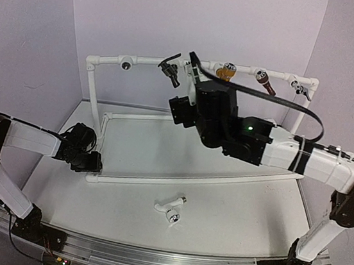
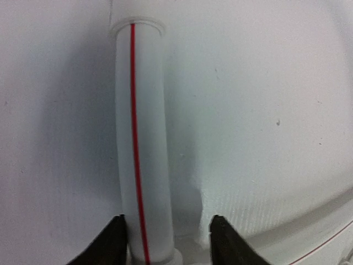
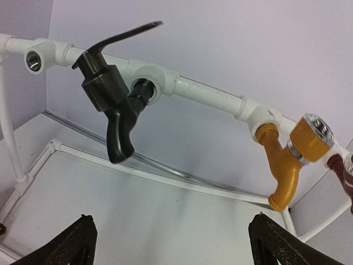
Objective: Install the water faucets
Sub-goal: Pick up the water faucet from the center of the board.
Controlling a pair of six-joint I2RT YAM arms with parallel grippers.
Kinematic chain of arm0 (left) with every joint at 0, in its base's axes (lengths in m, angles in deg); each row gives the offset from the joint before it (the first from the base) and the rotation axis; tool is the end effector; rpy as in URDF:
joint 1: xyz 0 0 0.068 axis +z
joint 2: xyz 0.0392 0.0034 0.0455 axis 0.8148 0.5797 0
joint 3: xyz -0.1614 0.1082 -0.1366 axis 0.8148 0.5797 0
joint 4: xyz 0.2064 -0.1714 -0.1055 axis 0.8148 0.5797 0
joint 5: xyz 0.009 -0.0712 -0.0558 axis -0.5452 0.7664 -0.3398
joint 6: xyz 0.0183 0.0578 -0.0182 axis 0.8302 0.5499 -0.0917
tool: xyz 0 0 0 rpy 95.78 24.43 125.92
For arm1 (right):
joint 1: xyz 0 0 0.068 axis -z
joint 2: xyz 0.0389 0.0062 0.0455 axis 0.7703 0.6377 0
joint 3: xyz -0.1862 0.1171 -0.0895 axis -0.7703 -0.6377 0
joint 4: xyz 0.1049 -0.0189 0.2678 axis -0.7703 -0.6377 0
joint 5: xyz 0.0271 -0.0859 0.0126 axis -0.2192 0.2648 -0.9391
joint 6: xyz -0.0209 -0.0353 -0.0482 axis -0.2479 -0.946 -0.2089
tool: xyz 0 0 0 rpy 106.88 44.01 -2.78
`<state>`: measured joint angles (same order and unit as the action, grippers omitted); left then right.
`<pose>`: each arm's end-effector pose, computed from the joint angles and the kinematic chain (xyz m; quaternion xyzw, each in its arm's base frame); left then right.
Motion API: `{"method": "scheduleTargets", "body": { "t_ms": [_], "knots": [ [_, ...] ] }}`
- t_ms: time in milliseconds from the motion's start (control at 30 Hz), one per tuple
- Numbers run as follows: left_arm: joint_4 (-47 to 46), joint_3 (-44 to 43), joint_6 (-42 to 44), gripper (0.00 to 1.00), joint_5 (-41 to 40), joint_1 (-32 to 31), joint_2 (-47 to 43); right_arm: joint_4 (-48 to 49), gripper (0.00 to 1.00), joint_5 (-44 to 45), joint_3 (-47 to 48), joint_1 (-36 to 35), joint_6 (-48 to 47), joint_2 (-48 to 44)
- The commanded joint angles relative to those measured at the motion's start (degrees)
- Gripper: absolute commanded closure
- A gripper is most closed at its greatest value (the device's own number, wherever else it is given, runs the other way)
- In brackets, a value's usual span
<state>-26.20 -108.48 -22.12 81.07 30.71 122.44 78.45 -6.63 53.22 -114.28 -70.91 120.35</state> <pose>0.2696 -0.1161 0.0714 -0.0319 0.9601 -0.0928 0.2618 0.2220 0.3738 0.3516 -0.2170 0.7113 0.0076 0.6685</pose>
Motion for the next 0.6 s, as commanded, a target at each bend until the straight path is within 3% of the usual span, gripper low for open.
{"method": "scheduleTargets", "body": {
  "t_ms": [0,100,233,333,567],
  "knots": [
    [0.29,-3.99,0.76,0.36,10.64,-2.96,-3.89,-10.70,0.02,-4.79,-8.89,-0.06,14.23,-10.49],
    [3.54,-6.29,0.98,0.21,9.26,-2.96,-6.29,-13.48,0.02,-7.37,-13.51,-0.08,18.19,-14.90],
    [7.72,-7.57,0.45,0.10,7.24,-2.95,-12.81,-20.26,0.02,-9.97,-14.36,-0.06,23.75,-16.82],
    [10.50,-7.52,-0.08,0.06,5.20,-3.00,-19.76,-26.89,0.02,-10.61,-12.59,-0.09,26.97,-16.42],
    [15.58,-8.26,-2.89,0.05,5.83,-2.97,-29.99,-28.74,0.02,-19.72,-15.08,-0.02,30.26,-14.60]
  ]
}}
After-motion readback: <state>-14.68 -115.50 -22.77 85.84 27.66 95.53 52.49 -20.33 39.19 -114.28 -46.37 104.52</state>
